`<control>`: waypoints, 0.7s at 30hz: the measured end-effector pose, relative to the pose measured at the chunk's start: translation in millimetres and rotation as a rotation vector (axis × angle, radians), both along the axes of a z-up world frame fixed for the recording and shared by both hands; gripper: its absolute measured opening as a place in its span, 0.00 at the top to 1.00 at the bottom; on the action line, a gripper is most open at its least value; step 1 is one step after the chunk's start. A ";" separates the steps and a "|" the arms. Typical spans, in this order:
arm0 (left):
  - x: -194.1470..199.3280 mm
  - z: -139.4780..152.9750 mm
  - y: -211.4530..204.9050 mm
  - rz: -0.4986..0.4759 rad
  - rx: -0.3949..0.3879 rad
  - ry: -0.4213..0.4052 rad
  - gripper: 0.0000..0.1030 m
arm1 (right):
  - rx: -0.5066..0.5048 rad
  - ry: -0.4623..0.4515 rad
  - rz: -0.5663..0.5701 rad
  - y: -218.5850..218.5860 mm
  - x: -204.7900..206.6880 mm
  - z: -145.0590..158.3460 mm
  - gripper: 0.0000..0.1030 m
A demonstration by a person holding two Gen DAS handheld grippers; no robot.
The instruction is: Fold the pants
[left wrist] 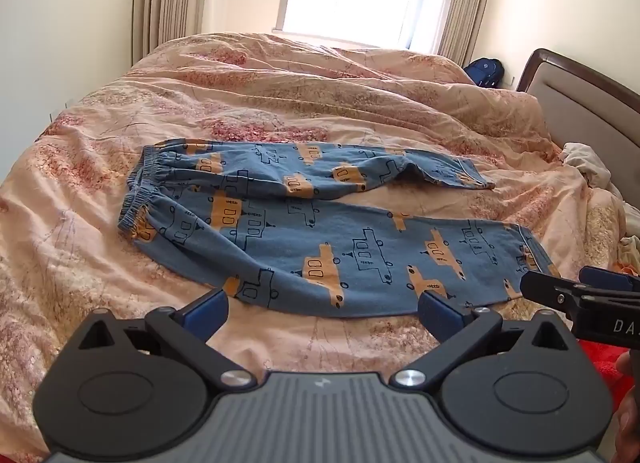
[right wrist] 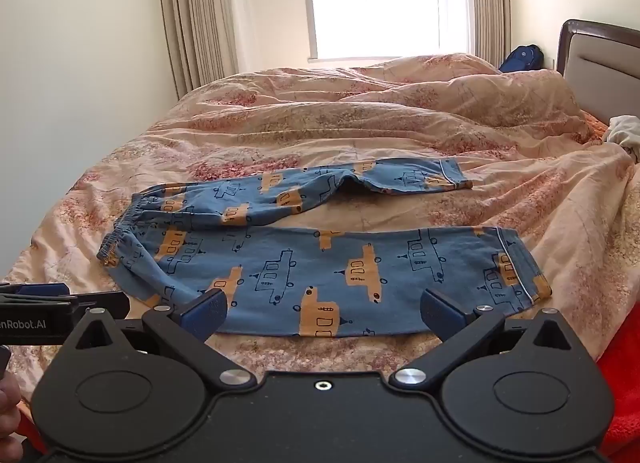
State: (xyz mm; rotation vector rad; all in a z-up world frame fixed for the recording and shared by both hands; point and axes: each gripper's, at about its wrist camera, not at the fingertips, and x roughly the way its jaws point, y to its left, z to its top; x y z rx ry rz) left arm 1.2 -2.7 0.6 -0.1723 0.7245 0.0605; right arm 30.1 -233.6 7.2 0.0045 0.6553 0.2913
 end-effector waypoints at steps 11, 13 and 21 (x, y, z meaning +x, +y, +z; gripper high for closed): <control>2.3 -7.1 6.2 0.005 -0.025 0.016 0.00 | 0.005 -0.001 -0.001 -2.3 0.5 -1.0 0.00; 2.5 -7.9 7.5 0.006 -0.030 0.017 0.00 | 0.004 0.000 0.001 -0.9 1.3 -1.2 0.00; 5.4 -11.6 13.4 0.010 -0.051 0.027 0.00 | 0.005 0.004 0.009 3.7 6.0 -6.8 0.00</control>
